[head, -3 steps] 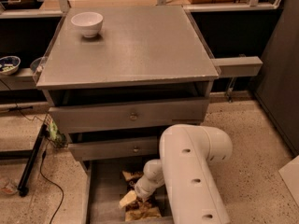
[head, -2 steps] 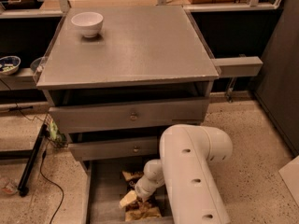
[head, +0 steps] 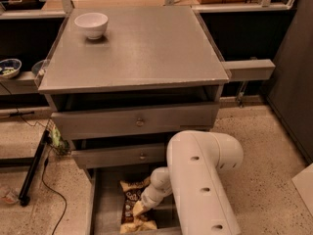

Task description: Pick brown chip bag from bottom drawer and place on counter

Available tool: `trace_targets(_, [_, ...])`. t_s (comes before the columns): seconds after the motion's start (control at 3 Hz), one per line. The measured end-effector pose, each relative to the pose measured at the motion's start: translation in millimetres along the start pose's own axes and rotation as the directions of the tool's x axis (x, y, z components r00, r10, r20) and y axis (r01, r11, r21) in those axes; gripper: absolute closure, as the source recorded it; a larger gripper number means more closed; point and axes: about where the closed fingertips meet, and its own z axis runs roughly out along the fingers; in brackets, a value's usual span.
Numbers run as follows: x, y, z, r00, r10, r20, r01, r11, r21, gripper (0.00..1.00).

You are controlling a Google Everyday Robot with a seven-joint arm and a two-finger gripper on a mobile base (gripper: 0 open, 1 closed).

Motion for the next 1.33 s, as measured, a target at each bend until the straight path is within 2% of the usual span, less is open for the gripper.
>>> trace_targets(0.67, [0.0,0.0,0.0,1.0,0.0,0.0,0.0,1.0,0.0,0.96])
trace_targets(1.33, [0.1,0.1,0.2,1.0,0.0,0.0,0.0,1.0,0.0,1.0])
